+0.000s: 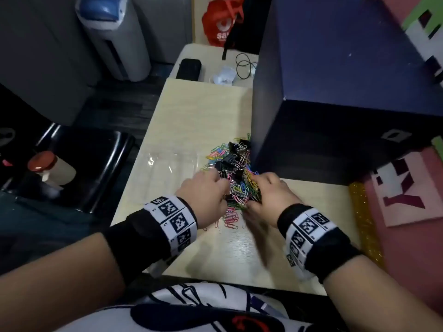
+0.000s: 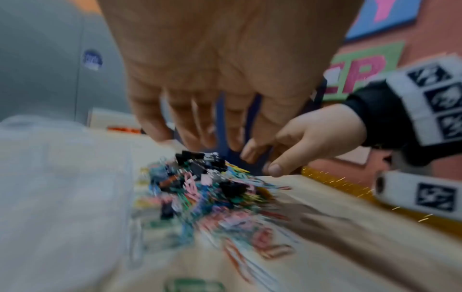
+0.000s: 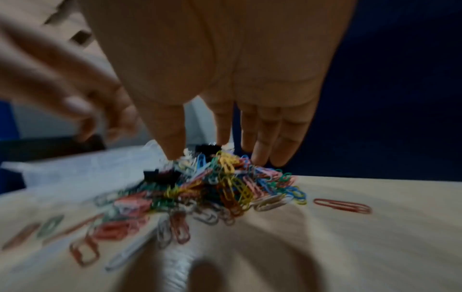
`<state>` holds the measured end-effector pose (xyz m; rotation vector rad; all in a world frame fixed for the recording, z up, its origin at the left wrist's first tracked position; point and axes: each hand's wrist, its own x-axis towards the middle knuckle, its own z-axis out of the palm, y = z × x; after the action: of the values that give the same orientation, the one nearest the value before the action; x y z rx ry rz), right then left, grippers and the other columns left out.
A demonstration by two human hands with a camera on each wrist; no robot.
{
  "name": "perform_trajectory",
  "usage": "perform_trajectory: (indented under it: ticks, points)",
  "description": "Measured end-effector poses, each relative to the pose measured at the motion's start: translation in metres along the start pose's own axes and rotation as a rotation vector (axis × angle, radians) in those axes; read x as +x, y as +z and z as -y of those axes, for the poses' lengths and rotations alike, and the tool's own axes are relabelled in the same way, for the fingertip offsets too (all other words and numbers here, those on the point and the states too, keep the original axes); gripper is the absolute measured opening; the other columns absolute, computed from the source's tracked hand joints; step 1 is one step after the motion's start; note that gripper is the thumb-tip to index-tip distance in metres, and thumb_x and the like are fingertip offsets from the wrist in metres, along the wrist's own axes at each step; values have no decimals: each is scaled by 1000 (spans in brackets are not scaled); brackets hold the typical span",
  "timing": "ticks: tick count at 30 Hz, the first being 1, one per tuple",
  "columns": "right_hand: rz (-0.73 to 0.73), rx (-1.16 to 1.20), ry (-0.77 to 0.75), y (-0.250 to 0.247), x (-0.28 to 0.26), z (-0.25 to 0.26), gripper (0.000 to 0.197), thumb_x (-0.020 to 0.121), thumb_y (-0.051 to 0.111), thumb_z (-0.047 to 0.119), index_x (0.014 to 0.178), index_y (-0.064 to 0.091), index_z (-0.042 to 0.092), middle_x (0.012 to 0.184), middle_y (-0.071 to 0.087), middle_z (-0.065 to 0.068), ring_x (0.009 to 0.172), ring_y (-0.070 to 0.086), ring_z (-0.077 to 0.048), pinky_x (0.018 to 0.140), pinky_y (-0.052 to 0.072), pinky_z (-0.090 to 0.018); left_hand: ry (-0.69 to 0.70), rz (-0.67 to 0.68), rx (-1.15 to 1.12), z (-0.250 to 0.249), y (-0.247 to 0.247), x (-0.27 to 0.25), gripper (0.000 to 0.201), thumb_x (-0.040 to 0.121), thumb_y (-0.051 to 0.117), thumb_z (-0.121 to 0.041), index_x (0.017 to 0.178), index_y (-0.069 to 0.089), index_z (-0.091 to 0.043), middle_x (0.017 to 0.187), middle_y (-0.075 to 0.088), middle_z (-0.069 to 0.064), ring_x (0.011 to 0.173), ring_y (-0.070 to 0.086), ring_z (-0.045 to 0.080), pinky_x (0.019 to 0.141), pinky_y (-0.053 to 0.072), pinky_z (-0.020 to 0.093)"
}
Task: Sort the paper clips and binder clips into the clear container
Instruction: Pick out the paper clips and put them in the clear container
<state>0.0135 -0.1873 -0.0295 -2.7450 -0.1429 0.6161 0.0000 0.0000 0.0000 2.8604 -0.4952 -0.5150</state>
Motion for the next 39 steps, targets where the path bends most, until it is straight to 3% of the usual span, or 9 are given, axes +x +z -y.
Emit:
perform_trajectory:
  ticks: [3, 7, 11, 15, 20, 22, 25, 32, 39]
  points:
    - [65, -88, -26, 8, 10, 5, 73, 88, 53, 51, 148, 13, 37, 158, 8, 8, 143, 17, -27, 113, 28, -47, -197, -169, 105, 5, -1, 8, 38, 84, 52, -35, 120, 50, -23, 132, 39, 6, 116, 42, 29, 92, 42, 45]
    - [92, -134, -20, 25, 10, -1, 70, 90, 52, 46, 149, 17, 29, 159, 7, 8, 144, 10, -30, 114, 26, -46, -355, -42, 107, 22, 8, 12, 40, 86, 52, -28, 123, 43, -17, 134, 39, 10, 114, 46, 31, 90, 43, 46]
    - [39, -163, -39, 36, -1, -15, 46, 94, 47, 28, 138, 36, 20, 144, 33, -1, 129, 29, -28, 106, 37, -40, -264, -31, 85, 32, 18, 18, 32, 85, 49, -6, 115, 45, -13, 120, 48, 9, 96, 53, 28, 80, 52, 42]
    - [58, -99, -28, 31, -2, -28, 43, 89, 50, 10, 130, 44, 20, 134, 37, -4, 123, 35, -25, 103, 40, -38, -254, -87, 188, 25, 14, 24, 40, 84, 55, -15, 123, 43, -15, 144, 31, 13, 126, 38, 32, 96, 42, 48]
    - [-98, 53, 146, 12, 3, -30, 67, 82, 67, 44, 137, 35, 24, 140, 30, -3, 127, 35, -25, 104, 38, -37, 45, -146, 236, -22, 17, 30, 38, 82, 52, -27, 119, 47, -19, 128, 43, 6, 117, 40, 28, 94, 38, 47]
    - [-26, 7, 154, 11, 6, -31, 92, 74, 71, 56, 146, 20, 31, 148, 21, -2, 132, 27, -28, 107, 35, -39, 144, -75, 253, -38, 26, 35, 41, 84, 54, -29, 122, 46, -18, 125, 44, 5, 113, 41, 27, 90, 39, 45]
    - [83, -91, 85, 15, 6, -31, 93, 73, 69, 60, 147, 15, 41, 150, 17, 0, 131, 24, -28, 107, 34, -39, 121, 50, 250, -46, 38, 45, 57, 84, 60, -33, 133, 38, -17, 128, 42, 5, 115, 41, 27, 88, 39, 43]
    - [24, -8, 58, 27, -4, -26, 34, 90, 55, 28, 124, 48, 24, 124, 39, -6, 111, 43, -30, 93, 44, -38, 122, 107, 276, -44, 38, 61, 34, 89, 49, -13, 123, 48, -15, 120, 50, 7, 110, 47, 29, 87, 41, 42]
    - [59, 11, 119, 12, -2, -23, 38, 89, 43, 4, 124, 52, 17, 130, 44, -10, 118, 51, -32, 96, 43, -32, 211, 75, 255, -37, 29, 65, 27, 86, 50, -7, 113, 55, -11, 105, 61, 8, 94, 61, 31, 71, 47, 37]
